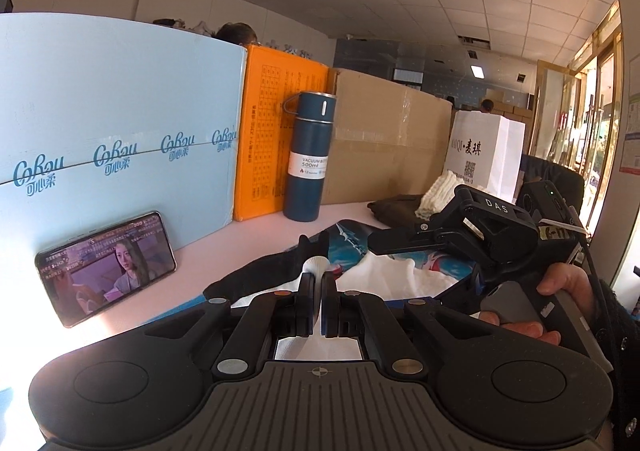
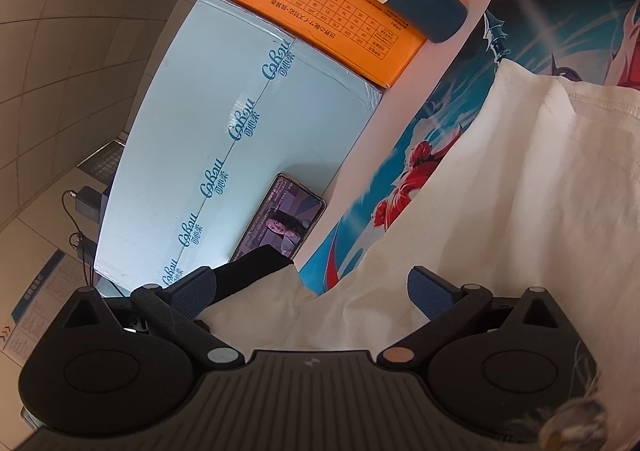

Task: Fold clothes
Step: 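Fold the black collar trim over the shirt with the left gripper and open it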

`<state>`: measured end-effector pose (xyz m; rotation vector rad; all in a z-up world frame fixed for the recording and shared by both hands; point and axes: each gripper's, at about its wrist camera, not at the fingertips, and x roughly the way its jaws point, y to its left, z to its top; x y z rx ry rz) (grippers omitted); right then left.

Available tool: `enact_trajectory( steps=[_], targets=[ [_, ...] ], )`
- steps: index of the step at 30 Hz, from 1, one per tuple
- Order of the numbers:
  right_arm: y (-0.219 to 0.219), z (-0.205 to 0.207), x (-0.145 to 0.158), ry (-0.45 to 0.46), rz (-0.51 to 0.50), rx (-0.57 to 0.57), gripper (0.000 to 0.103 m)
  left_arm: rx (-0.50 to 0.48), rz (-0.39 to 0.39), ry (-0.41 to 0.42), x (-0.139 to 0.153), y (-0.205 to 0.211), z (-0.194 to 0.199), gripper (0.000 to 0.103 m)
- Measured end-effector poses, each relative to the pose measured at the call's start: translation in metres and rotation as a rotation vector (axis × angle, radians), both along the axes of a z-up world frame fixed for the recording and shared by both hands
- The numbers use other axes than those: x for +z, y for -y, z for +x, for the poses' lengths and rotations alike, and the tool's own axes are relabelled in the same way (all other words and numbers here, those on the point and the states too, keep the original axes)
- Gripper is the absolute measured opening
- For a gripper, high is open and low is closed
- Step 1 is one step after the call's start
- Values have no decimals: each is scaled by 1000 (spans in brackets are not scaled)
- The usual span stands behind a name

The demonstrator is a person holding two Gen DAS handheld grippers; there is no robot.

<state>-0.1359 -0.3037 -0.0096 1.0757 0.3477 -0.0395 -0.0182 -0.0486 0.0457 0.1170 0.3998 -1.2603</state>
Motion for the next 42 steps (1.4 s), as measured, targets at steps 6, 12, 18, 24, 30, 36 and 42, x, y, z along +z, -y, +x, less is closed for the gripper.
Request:
enact_trajectory(
  steps=[6,12,18,24,30,36,42],
  targets=[
    [1,-1,0,0,3,-2,103,-18,39,-52,-12,-1,-6,2],
    [2,-3,2,2,0,-16,103,-6,47,-74,-19,-3,-5,2],
    [4,-6,0,9,3,-34,103,15,23,-71,-18,-7,-2,2],
    [10,-13,0,44,34,-88,103,42,20,-70,-20,-10,3,2],
    [20,-18,-6,65,107,-116,103,46,6,-64,-18,-13,4,2],
    [29,-22,-8,65,133,-147,103,-79,-57,36,-2,-25,-20,2],
    [33,-24,-10,72,150,-164,103,-239,-52,80,6,-39,-47,2]
  ],
)
